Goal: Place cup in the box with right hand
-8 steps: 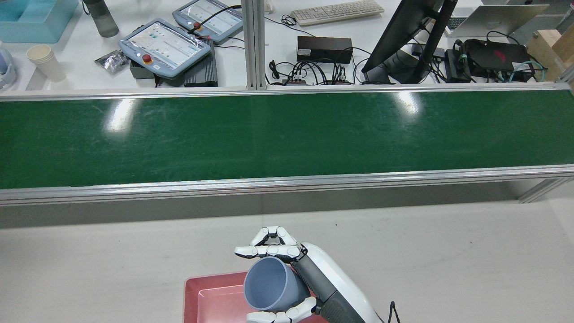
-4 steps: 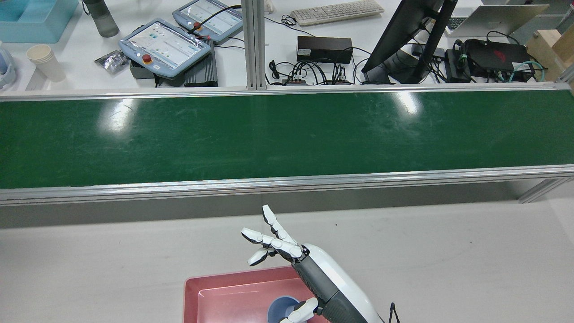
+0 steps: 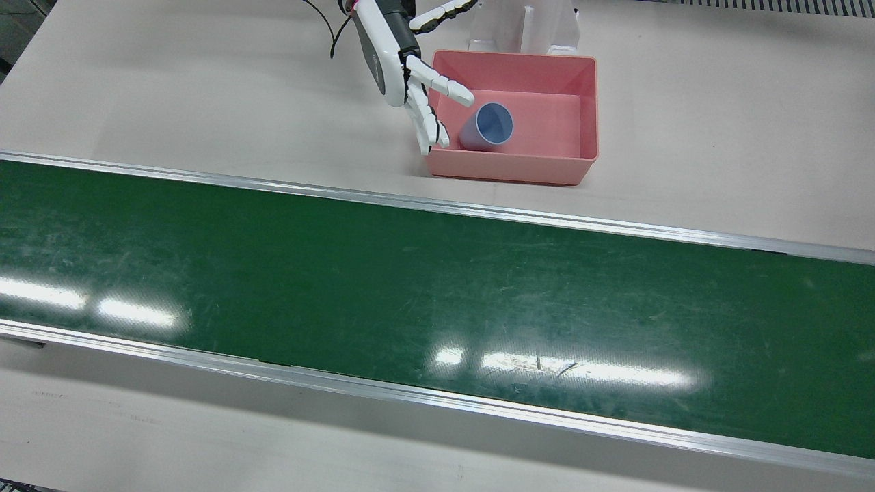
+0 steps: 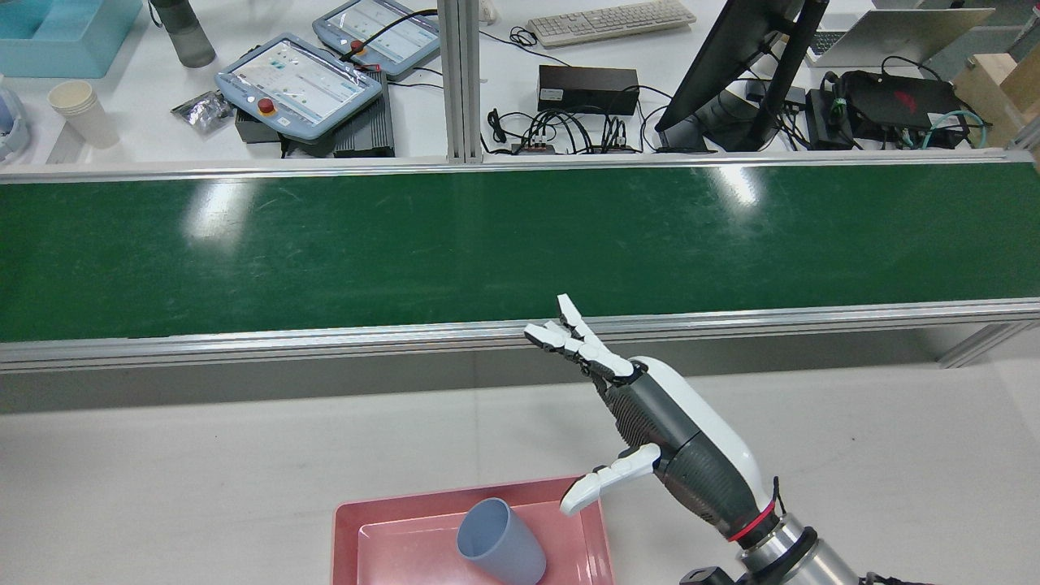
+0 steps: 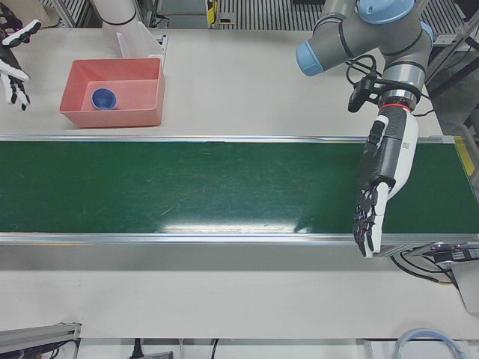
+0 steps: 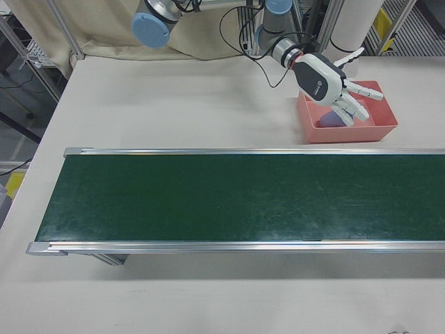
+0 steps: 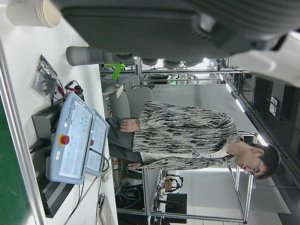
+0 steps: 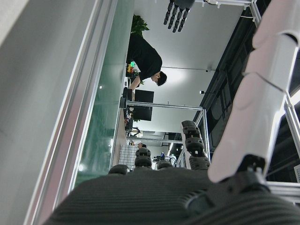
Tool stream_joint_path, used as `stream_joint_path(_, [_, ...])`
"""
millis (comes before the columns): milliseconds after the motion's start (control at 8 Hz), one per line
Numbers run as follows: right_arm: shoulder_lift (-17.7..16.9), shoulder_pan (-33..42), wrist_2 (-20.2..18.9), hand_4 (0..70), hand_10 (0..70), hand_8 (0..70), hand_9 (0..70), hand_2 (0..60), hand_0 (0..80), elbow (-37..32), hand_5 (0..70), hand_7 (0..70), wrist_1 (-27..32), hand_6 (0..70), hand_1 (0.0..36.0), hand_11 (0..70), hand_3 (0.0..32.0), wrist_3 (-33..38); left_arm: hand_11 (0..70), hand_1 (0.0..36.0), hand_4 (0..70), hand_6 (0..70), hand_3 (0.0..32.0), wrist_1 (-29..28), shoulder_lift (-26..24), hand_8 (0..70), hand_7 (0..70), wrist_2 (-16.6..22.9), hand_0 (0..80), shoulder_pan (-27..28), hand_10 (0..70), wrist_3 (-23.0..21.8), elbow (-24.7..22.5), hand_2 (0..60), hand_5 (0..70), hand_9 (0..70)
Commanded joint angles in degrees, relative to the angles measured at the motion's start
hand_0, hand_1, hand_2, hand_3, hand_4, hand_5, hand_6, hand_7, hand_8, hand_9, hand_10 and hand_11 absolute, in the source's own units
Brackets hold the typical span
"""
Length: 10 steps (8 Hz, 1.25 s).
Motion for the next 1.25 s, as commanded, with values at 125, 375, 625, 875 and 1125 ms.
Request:
stream_joint_path(125, [-10.91,21.15,-9.11,0.0,0.0,6.6,8.7,0.0,51.8,0.33,6.2,7.4,-6.97,3.3,17.2,0.0,0.0,20.01,0.0,0.0,0.0,0.0,0.0,0.0,0.08,0.0,0.0,0.0,0.0,-0.06,0.0,0.0,-0.03,0.0,0.0,0.0])
stream_joint_path(375, [-14.07,39.13,-20.07,0.0,0.0,6.4,8.5,0.0,49.8,-0.55,5.9,6.1,-13.24,3.5,15.2,0.0,0.0,27.69,0.0,0.0,0.0,0.0,0.0,0.0,0.08,0.0,0.0,0.0,0.0,-0.06,0.0,0.0,-0.03,0.0,0.0,0.0])
stream_joint_path(625, [-14.36,60.58,-35.61,0.0,0.3,7.2,12.0,0.0,48.6,-8.15,5.9,15.1,-12.64,5.4,15.5,2.4,0.0,31.99,0.0,0.0,0.0,0.0,0.0,0.0,-0.01,0.0,0.0,0.0,0.0,0.03,0.0,0.0,0.06,0.0,0.0,0.0])
stream_joint_path(875, [-14.62,77.99,-48.18,0.0,1.0,7.6,12.6,0.0,48.0,-16.94,5.8,15.9,-8.02,5.5,14.3,3.3,0.0,33.6,0.0,0.0,0.0,0.0,0.0,0.0,0.08,0.0,0.0,0.0,0.0,-0.06,0.0,0.0,0.06,0.0,0.0,0.0])
stream_joint_path(1125, [-14.62,87.45,-55.01,0.0,1.8,8.6,15.0,0.0,47.4,-27.93,5.3,22.5,2.95,6.7,12.7,4.1,0.0,35.25,0.0,0.0,0.0,0.0,0.0,0.0,0.08,0.0,0.0,0.0,0.0,-0.06,0.0,0.0,0.06,0.0,0.0,0.0])
